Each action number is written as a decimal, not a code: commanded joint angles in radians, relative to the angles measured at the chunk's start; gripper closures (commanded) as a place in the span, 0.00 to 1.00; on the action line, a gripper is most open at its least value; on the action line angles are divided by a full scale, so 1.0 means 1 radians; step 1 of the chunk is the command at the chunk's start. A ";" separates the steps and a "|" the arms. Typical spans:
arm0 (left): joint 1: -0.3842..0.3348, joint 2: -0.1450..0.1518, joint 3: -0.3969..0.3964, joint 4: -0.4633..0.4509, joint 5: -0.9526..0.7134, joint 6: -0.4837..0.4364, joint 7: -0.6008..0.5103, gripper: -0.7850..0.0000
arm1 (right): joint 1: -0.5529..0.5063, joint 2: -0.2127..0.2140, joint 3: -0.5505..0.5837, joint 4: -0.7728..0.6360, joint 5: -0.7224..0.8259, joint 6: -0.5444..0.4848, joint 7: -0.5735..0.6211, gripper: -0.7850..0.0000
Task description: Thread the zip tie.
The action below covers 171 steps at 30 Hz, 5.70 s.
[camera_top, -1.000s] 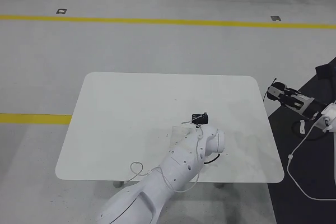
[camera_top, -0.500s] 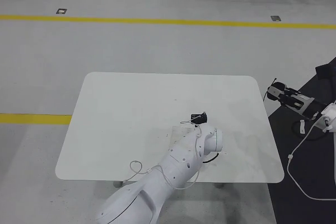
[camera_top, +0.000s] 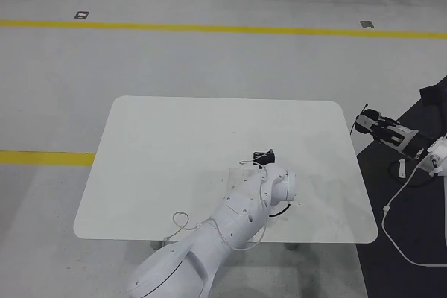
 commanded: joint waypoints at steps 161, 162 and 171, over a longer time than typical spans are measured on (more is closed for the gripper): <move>0.219 0.348 -0.309 -0.648 -1.262 -0.142 -0.295 1.00 | -0.308 0.086 -0.046 -0.022 -2.336 0.113 -2.095 1.00; 0.216 0.349 -0.305 -0.648 -1.260 -0.149 -0.297 1.00 | -0.308 0.086 -0.046 -0.022 -2.336 0.113 -2.095 1.00; 0.204 0.358 -0.290 -0.649 -1.266 -0.175 -0.288 1.00 | -0.325 0.090 -0.081 -0.049 -2.359 0.077 -2.080 1.00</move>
